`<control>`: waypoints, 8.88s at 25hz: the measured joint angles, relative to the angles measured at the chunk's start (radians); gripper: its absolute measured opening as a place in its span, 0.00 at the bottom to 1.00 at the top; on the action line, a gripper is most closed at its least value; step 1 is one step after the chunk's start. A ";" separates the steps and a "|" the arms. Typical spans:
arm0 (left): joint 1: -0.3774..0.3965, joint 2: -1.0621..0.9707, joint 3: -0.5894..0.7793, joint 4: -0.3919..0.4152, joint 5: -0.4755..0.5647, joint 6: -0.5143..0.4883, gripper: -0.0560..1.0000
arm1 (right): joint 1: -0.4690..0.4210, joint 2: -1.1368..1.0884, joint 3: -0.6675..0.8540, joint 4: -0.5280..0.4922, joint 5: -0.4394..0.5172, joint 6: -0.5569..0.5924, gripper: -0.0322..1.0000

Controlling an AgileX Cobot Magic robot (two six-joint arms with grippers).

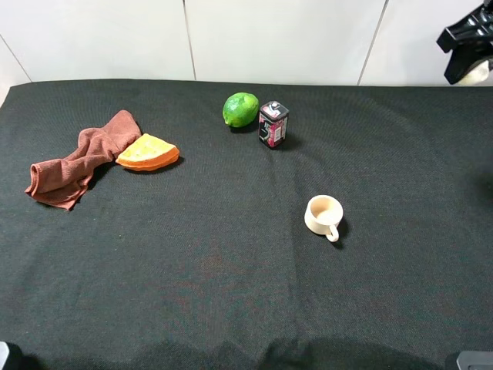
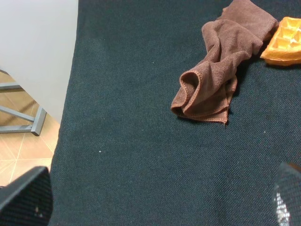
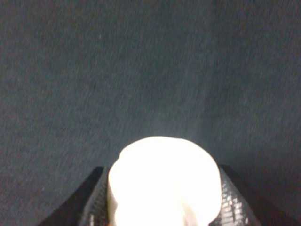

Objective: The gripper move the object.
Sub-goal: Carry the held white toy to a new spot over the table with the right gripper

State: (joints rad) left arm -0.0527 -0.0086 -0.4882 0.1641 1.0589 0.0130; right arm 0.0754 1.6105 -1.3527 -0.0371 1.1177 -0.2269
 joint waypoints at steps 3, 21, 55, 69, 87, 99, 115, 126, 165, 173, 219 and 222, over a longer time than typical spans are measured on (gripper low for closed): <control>0.000 0.000 0.000 0.000 0.000 0.000 0.99 | 0.000 -0.067 0.082 -0.004 -0.018 0.023 0.37; 0.000 0.000 0.000 0.000 0.000 0.000 0.99 | 0.000 -0.400 0.557 0.037 -0.151 0.071 0.37; 0.000 0.000 0.000 0.000 0.000 0.000 0.99 | 0.349 -0.414 0.711 0.064 -0.252 0.239 0.36; 0.000 0.000 0.000 0.000 0.000 0.000 0.99 | 0.565 -0.197 0.578 0.079 -0.339 0.276 0.36; 0.000 0.000 0.000 0.000 0.000 0.000 0.99 | 0.635 -0.099 0.565 0.142 -0.408 0.242 0.36; 0.000 0.000 0.000 0.000 0.000 0.000 0.99 | 0.663 -0.069 0.565 0.172 -0.446 0.227 0.36; 0.000 0.000 0.000 0.000 0.000 0.000 0.99 | 0.757 -0.017 0.564 0.212 -0.493 0.215 0.36; 0.000 0.000 0.000 0.000 0.000 0.000 0.99 | 0.774 -0.017 0.564 0.219 -0.517 0.212 0.36; 0.000 0.000 0.000 0.000 0.000 0.000 0.99 | 0.774 0.272 0.442 0.146 -0.606 0.152 0.36; 0.000 0.000 0.000 0.000 0.000 0.000 0.99 | 0.774 0.298 0.442 0.138 -0.621 0.152 0.36; 0.000 0.000 0.000 0.000 0.000 0.000 0.99 | 0.774 0.311 0.441 0.149 -0.632 0.151 0.36; 0.000 0.000 0.000 0.000 0.000 0.000 0.99 | 0.774 0.311 0.441 0.149 -0.632 0.151 0.36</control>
State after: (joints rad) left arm -0.0527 -0.0086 -0.4882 0.1641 1.0589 0.0130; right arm 0.8495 1.9212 -0.9121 0.1116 0.4853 -0.0756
